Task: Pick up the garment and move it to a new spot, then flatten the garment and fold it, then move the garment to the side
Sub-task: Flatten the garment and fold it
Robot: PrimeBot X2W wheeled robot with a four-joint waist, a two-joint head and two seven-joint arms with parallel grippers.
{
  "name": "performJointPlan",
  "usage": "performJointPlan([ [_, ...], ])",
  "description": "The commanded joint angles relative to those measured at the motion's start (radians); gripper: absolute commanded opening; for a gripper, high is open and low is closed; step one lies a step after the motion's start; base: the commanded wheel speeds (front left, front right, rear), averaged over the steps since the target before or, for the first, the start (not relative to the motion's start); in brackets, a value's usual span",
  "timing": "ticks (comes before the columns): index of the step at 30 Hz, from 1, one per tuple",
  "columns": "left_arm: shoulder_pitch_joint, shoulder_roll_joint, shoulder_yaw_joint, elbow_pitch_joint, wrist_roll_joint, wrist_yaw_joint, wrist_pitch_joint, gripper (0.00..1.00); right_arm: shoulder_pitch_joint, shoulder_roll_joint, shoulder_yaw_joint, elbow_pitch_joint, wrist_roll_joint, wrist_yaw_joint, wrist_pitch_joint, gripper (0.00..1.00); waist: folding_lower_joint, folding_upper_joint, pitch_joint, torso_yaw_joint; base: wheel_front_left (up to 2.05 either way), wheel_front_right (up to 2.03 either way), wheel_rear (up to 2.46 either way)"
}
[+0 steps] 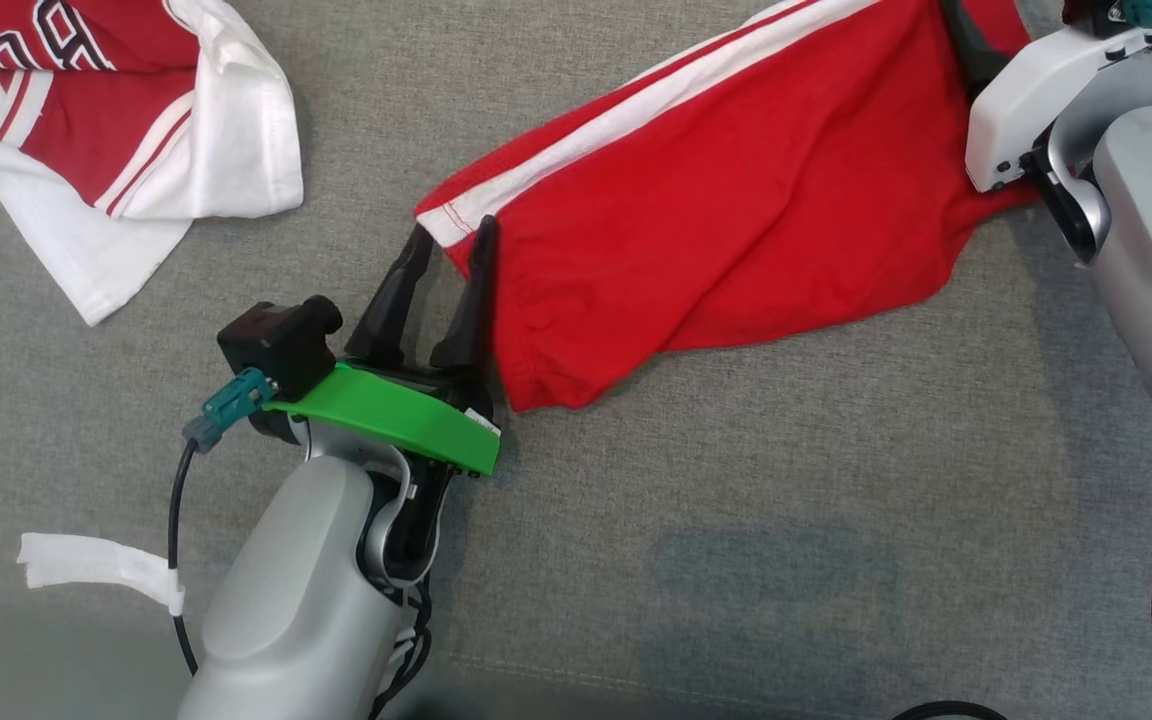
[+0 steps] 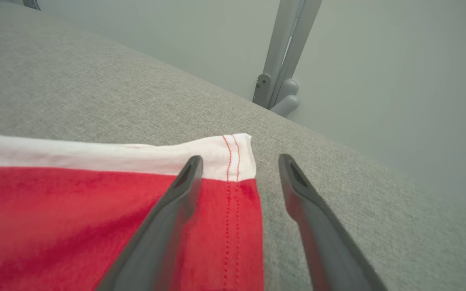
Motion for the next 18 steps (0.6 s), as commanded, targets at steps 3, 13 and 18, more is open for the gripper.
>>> performJointPlan([
  [3,-0.002,0.002,0.016,0.003,0.026,0.002,0.000,1.00,0.027,-0.003,-0.018,-0.035,0.030,-0.002,-0.003,1.00,-0.0001,0.0000,-0.019,-0.015,0.00,0.00,0.00],
  [13,0.109,0.002,0.123,0.000,0.130,0.002,0.000,1.00,0.230,0.001,-0.050,-0.137,0.138,-0.002,-0.003,1.00,-0.0001,0.0000,-0.112,-0.048,0.00,0.00,0.00],
  [18,0.148,0.002,0.137,-0.008,0.139,0.002,0.000,1.00,0.288,0.013,-0.046,-0.124,0.177,-0.002,-0.003,1.00,-0.0001,0.0000,-0.128,-0.052,0.00,0.00,0.00],
])
